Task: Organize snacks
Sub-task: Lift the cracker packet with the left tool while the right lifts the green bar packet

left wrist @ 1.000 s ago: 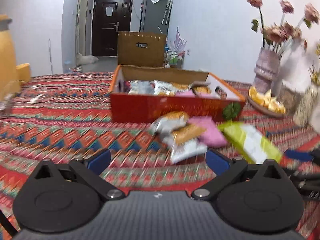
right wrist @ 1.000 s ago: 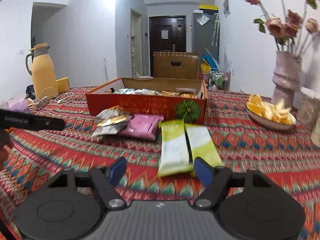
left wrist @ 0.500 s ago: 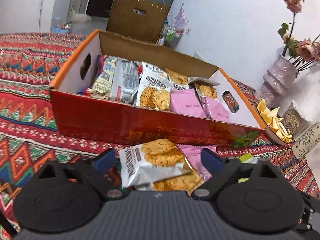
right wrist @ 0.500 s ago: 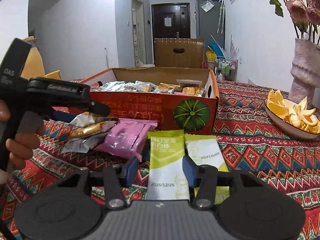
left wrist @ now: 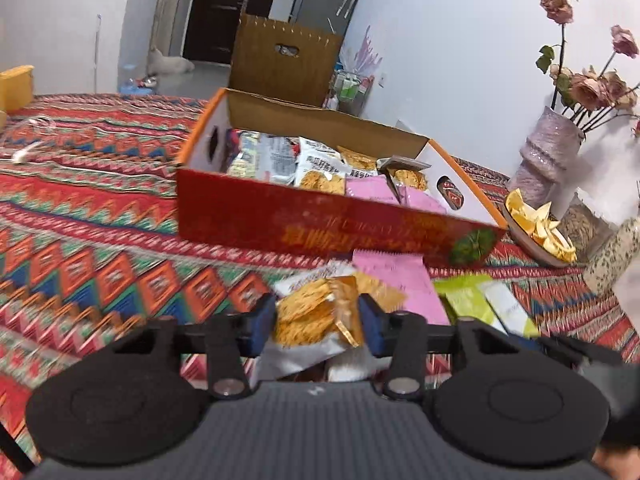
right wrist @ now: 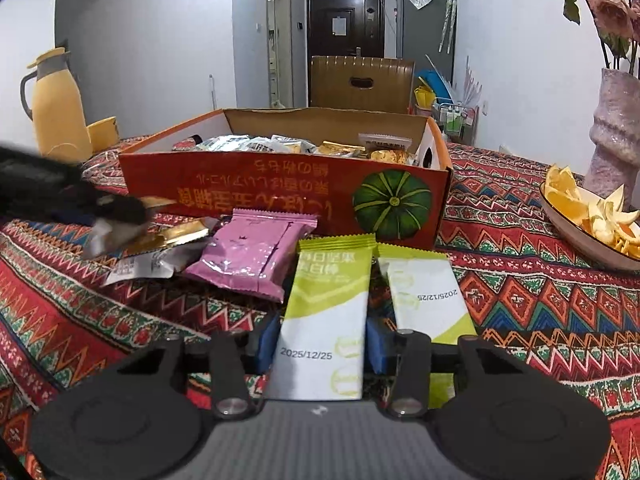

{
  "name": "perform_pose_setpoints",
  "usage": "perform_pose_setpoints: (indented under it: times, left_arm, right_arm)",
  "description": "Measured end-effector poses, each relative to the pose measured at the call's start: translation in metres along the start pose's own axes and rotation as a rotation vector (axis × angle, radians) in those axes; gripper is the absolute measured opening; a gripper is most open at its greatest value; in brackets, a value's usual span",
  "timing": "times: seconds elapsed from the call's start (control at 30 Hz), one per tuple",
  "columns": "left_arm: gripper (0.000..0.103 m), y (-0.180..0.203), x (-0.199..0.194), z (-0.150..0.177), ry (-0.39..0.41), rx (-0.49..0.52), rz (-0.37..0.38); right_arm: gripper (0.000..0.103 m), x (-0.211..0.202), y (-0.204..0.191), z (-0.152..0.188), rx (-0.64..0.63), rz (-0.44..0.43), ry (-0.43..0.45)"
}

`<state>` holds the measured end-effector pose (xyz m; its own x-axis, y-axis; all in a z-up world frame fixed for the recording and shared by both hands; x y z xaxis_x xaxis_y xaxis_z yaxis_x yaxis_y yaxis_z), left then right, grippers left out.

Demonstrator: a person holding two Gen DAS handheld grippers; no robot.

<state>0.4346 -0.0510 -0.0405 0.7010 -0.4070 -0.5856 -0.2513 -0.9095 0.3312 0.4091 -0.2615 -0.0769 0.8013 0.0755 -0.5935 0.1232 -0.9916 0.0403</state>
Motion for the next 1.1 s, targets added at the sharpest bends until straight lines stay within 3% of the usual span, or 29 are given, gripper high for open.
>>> perform_pose_setpoints:
  times: [0.07, 0.2, 0.3, 0.33, 0.4, 0.5, 0.67, 0.73, 0.77, 0.87, 0.97, 1.1]
  left_arm:
    - [0.033, -0.001, -0.014, 0.01, 0.003, -0.01, -0.006]
    - [0.033, -0.003, -0.048, 0.033, 0.006, -0.047, 0.002]
    - [0.034, 0.003, -0.077, 0.059, -0.005, -0.037, 0.031]
    - [0.035, 0.006, -0.085, 0.068, -0.013, -0.018, 0.04]
    - [0.048, 0.013, -0.099, 0.083, -0.016, 0.035, 0.045]
    - [0.062, 0.014, -0.114, 0.097, -0.012, 0.073, 0.0]
    - [0.079, 0.008, -0.106, 0.101, -0.023, 0.077, 0.004]
    - [0.086, 0.01, -0.099, 0.101, -0.024, 0.1, 0.073]
    - [0.086, 0.011, -0.094, 0.102, -0.041, 0.107, 0.079]
    - [0.086, 0.01, -0.079, 0.099, -0.085, 0.103, -0.01]
    - [0.086, 0.022, -0.069, 0.097, -0.081, 0.126, 0.046]
    - [0.079, 0.029, -0.059, 0.102, -0.101, 0.136, 0.004]
  right_arm:
    - [0.041, 0.0, 0.003, 0.0, 0.013, -0.005, -0.001]
    - [0.035, -0.003, 0.005, 0.002, 0.013, 0.023, -0.009]
    - [0.035, -0.037, -0.009, 0.013, -0.052, 0.044, 0.021]
    - [0.035, -0.049, -0.014, 0.019, -0.056, 0.033, 0.027]
    - [0.035, -0.075, -0.021, 0.036, -0.036, -0.003, 0.035]
    - [0.035, -0.107, -0.029, 0.063, 0.001, -0.035, 0.032]
    - [0.038, -0.123, -0.033, 0.087, 0.009, -0.029, 0.007]
    - [0.04, -0.126, -0.034, 0.089, 0.004, -0.025, 0.017]
    - [0.041, -0.127, -0.034, 0.088, 0.009, -0.026, 0.015]
    - [0.042, -0.125, -0.033, 0.086, 0.014, -0.017, 0.015]
    - [0.042, -0.122, -0.033, 0.084, 0.004, -0.012, 0.016]
    - [0.041, -0.118, -0.033, 0.082, 0.006, -0.011, 0.015]
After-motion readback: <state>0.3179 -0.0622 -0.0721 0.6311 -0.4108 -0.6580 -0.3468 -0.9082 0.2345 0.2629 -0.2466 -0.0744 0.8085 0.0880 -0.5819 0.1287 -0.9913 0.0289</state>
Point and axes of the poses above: each gripper's, at about its wrist camera, not at the fingertips, and x roughly the way its jaws point, y to its right, z to its underside, the point moved 6 cm from there along x, roughly the way its jaws point, and after that the axes turned 7 degrees about z, right-handed, at the moved point
